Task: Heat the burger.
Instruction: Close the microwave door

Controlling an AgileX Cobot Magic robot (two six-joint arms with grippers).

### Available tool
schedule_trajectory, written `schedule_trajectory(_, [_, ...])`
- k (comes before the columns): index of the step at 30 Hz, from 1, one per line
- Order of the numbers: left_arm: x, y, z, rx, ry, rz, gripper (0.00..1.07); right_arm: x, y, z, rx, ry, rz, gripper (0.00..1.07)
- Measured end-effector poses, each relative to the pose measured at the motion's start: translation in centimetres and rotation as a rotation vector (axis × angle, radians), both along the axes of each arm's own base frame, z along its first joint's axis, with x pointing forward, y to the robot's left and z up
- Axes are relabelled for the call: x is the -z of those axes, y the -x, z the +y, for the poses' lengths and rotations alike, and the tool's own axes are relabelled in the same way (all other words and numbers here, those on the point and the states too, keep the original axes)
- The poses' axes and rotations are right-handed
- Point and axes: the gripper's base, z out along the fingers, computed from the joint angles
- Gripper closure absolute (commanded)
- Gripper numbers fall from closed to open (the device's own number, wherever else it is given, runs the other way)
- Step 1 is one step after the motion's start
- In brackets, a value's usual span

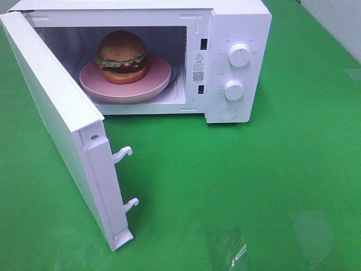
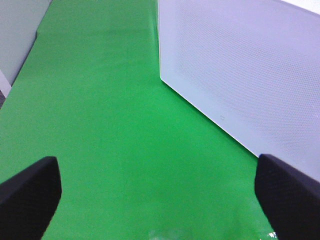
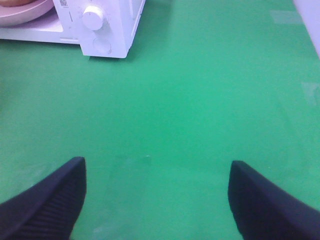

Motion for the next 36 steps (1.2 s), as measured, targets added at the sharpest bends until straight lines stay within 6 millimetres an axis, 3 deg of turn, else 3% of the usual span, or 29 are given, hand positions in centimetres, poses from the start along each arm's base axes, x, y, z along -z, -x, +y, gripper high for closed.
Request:
schedule_trajectory(5, [0.0, 0.0, 0.0, 0.0, 0.0, 0.0, 0.09, 0.01, 0.94, -0.11, 0.036, -0.005, -0.056, 0.31])
schedule_trajectory(36, [0.0, -0.02, 0.0, 0.0, 0.0, 0.001, 0.09, 0.01, 0.97, -0.07, 0.043, -0.003, -0.057, 0.31])
